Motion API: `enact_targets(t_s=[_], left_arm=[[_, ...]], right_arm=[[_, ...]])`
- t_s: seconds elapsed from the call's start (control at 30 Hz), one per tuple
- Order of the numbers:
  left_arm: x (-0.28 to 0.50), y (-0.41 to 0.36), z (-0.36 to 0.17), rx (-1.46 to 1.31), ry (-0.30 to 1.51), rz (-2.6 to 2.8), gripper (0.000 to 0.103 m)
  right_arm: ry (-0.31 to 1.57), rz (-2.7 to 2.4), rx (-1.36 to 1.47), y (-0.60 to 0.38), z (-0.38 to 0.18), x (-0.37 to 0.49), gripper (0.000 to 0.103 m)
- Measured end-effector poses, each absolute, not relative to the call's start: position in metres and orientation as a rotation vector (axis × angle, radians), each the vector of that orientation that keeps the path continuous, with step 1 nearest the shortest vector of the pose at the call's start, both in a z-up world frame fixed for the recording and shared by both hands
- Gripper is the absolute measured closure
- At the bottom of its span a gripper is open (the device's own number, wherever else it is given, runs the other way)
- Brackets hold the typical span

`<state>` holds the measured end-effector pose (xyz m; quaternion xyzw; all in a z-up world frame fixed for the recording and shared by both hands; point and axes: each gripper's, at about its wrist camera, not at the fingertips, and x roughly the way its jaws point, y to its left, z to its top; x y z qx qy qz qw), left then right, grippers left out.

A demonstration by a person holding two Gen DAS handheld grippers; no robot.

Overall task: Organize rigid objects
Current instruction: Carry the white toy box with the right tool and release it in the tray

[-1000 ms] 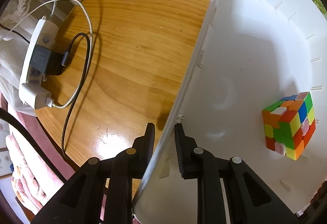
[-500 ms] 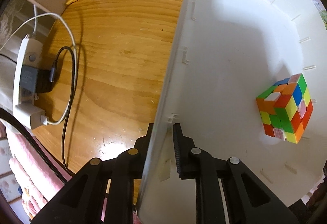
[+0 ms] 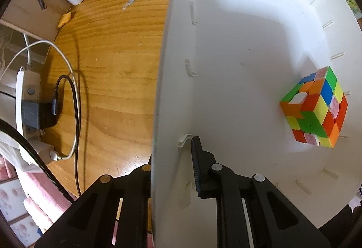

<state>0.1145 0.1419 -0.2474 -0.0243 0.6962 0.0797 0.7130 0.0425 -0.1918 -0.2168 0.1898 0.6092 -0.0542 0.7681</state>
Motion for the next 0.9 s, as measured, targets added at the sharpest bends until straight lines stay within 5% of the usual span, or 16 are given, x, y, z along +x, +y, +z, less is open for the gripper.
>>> enact_targets(t_s=[0.9], left_arm=[[0.105, 0.161, -0.242, -0.082, 1.515, 0.037, 0.085]], right_arm=[[0.856, 0.081, 0.153, -0.093, -0.121, 0.041, 0.045]])
